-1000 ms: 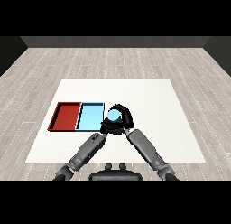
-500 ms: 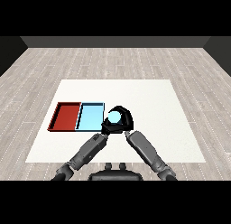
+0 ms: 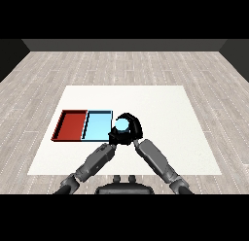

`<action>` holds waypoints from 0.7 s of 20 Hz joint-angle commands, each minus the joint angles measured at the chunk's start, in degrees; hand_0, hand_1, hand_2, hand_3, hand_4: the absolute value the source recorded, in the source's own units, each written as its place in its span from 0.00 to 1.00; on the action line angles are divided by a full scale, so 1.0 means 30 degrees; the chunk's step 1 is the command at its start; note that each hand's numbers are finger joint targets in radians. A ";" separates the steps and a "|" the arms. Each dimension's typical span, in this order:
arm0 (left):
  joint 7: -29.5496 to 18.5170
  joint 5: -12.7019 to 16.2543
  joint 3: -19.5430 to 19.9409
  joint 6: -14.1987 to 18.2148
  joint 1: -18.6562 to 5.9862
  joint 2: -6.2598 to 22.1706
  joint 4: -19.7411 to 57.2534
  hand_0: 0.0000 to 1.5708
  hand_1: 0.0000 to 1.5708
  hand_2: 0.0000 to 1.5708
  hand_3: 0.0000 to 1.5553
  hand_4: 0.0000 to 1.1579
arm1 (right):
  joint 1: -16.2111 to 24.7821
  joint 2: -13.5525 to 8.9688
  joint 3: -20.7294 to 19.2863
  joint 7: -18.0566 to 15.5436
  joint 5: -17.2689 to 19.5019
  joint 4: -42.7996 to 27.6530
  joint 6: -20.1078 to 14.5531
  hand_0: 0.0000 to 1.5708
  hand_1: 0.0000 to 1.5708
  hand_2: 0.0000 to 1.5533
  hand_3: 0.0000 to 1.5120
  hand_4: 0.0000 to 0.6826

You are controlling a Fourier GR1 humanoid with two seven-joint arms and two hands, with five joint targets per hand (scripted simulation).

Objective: Pick the blue can and put it in the blue box

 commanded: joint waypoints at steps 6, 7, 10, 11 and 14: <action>-0.0286 -0.0543 0.0434 0.0057 -0.0183 -0.0088 -0.0450 1.00 1.00 1.00 0.99 0.97 | 0.0843 -0.0077 -0.0377 0.2088 0.2422 -0.1278 0.1407 0.00 0.00 0.00 0.00 0.00; -0.1704 0.1151 -0.0300 -0.0259 -0.1316 -0.0088 0.1414 1.00 1.00 1.00 0.99 0.97 | 0.1845 -0.0713 0.0236 0.2520 0.2509 -0.2896 0.1350 0.00 0.00 0.00 0.00 0.00; -0.0213 -0.1065 0.2138 -0.1141 -0.1061 0.0061 0.0931 1.00 1.00 1.00 0.98 0.98 | 0.0929 -0.0177 -0.1522 0.1704 0.2345 -0.0718 0.2208 0.00 0.00 0.00 0.00 0.00; -0.0804 -0.0504 0.1646 -0.1186 -0.1275 -0.0088 0.1799 1.00 1.00 1.00 0.98 0.98 | 0.1250 0.0058 -0.1685 0.0996 0.2412 -0.0590 0.2425 0.00 0.00 0.00 0.00 0.00; -0.0875 -0.0470 0.0675 0.0589 -0.0641 -0.0086 0.0694 1.00 1.00 1.00 0.98 0.98 | 0.1501 -0.0715 -0.2653 0.2084 0.2003 -0.2756 0.2585 0.00 0.00 0.00 0.00 0.00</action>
